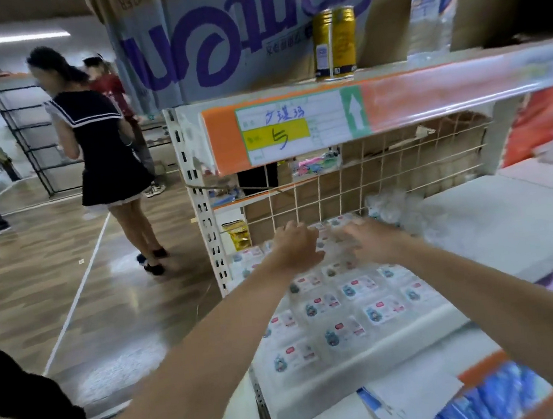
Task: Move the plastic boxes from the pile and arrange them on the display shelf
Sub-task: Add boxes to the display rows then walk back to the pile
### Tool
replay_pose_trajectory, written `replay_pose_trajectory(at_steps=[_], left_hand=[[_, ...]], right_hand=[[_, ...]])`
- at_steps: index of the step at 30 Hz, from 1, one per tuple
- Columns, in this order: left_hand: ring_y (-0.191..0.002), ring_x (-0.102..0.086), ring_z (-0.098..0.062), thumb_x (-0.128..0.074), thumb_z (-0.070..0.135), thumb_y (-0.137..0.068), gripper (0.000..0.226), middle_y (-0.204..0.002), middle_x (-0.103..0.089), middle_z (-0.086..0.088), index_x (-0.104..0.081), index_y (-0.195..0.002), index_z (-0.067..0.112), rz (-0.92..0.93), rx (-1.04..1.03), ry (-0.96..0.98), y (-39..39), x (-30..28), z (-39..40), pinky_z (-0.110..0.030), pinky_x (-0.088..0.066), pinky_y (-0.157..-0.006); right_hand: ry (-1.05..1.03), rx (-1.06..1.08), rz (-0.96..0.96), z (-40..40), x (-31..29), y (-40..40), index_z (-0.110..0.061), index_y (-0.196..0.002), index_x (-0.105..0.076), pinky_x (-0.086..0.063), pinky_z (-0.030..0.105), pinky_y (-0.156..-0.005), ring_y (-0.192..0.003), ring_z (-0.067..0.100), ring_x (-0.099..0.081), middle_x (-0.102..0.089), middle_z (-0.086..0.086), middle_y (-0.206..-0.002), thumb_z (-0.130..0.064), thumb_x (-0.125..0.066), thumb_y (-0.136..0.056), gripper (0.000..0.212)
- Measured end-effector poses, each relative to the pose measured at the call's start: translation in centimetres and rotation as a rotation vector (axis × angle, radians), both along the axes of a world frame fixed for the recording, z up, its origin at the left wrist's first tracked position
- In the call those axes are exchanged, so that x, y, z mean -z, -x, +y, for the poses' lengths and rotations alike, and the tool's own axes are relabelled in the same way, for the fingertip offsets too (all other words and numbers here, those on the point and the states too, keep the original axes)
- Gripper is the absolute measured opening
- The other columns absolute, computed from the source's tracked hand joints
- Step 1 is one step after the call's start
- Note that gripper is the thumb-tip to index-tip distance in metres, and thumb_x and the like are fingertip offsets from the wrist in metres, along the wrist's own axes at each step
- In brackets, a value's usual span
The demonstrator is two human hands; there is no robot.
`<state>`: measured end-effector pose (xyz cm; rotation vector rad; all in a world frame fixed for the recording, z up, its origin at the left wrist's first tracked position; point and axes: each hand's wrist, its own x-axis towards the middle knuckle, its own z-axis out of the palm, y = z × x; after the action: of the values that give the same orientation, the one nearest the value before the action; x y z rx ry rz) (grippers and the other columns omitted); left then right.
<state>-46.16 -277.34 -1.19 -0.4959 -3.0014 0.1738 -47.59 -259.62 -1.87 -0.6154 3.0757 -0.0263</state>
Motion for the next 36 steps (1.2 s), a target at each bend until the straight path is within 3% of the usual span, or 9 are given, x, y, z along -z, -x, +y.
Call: replay_pose_trajectory(at_steps=[3,7,18,25,32,36], left_hand=[[-0.126,-0.039,-0.030,-0.049,0.045,-0.092,0.049,-0.135,-0.046,-0.011,-0.047,-0.133,0.017,-0.037,0.052,-0.002,1.4,0.0,4.6,-0.041,-0.035,-0.101],[-0.132,-0.034,-0.033,-0.049,0.041,-0.091,0.049,-0.141,-0.041,-0.013,-0.047,-0.134,0.020,-0.119,0.128,-0.066,2.6,0.1,11.8,-0.043,-0.032,-0.103],[-0.125,-0.046,-0.028,-0.040,0.043,-0.095,0.045,-0.138,-0.050,-0.005,-0.051,-0.134,0.022,-0.169,0.368,-0.019,2.7,-0.4,34.9,-0.040,-0.040,-0.099],[-0.121,-0.050,-0.027,-0.043,0.043,-0.093,0.042,-0.132,-0.054,-0.004,-0.056,-0.128,0.023,-0.186,0.484,0.042,1.5,-1.3,50.6,-0.036,-0.040,-0.094],[-0.115,-0.054,-0.028,-0.043,0.045,-0.093,0.040,-0.124,-0.059,-0.008,-0.058,-0.122,0.021,-0.130,0.548,0.088,2.3,-1.9,62.3,-0.036,-0.044,-0.090],[-0.115,-0.054,-0.029,-0.043,0.045,-0.094,0.041,-0.123,-0.059,-0.008,-0.058,-0.119,0.016,-0.130,0.565,0.099,4.1,-1.7,68.5,-0.039,-0.044,-0.091]], right_hand=[[-0.077,0.082,0.033,4.1,-0.1,0.0,-0.020,-0.145,-0.031,-0.044,0.037,-0.096,-0.123,0.028,-0.046,-0.041,0.008,-0.141,-0.042,-0.052,-0.092,0.062],[-0.065,0.215,0.024,10.7,-0.3,-1.2,-0.018,-0.140,-0.041,-0.042,0.035,-0.095,-0.123,0.028,-0.046,-0.044,0.009,-0.138,-0.034,-0.050,-0.094,0.049],[-0.091,0.535,-0.039,32.3,-1.4,-6.0,-0.020,-0.140,-0.042,-0.040,0.036,-0.100,-0.127,0.027,-0.044,-0.046,0.007,-0.138,-0.032,-0.050,-0.093,0.050],[-0.081,0.693,-0.065,47.3,-2.7,-9.5,-0.014,-0.121,-0.057,-0.050,0.037,-0.087,-0.109,0.031,-0.058,-0.061,0.007,-0.121,-0.024,-0.045,-0.090,0.034],[-0.033,0.825,-0.042,57.6,-2.3,-10.2,-0.010,-0.123,-0.055,-0.049,0.038,-0.086,-0.110,0.032,-0.055,-0.058,0.013,-0.120,-0.039,-0.043,-0.095,0.042],[-0.054,0.848,-0.053,62.9,-1.3,-8.7,-0.011,-0.119,-0.057,-0.052,0.039,-0.083,-0.102,0.030,-0.058,-0.061,0.011,-0.113,-0.033,-0.048,-0.092,0.036]])
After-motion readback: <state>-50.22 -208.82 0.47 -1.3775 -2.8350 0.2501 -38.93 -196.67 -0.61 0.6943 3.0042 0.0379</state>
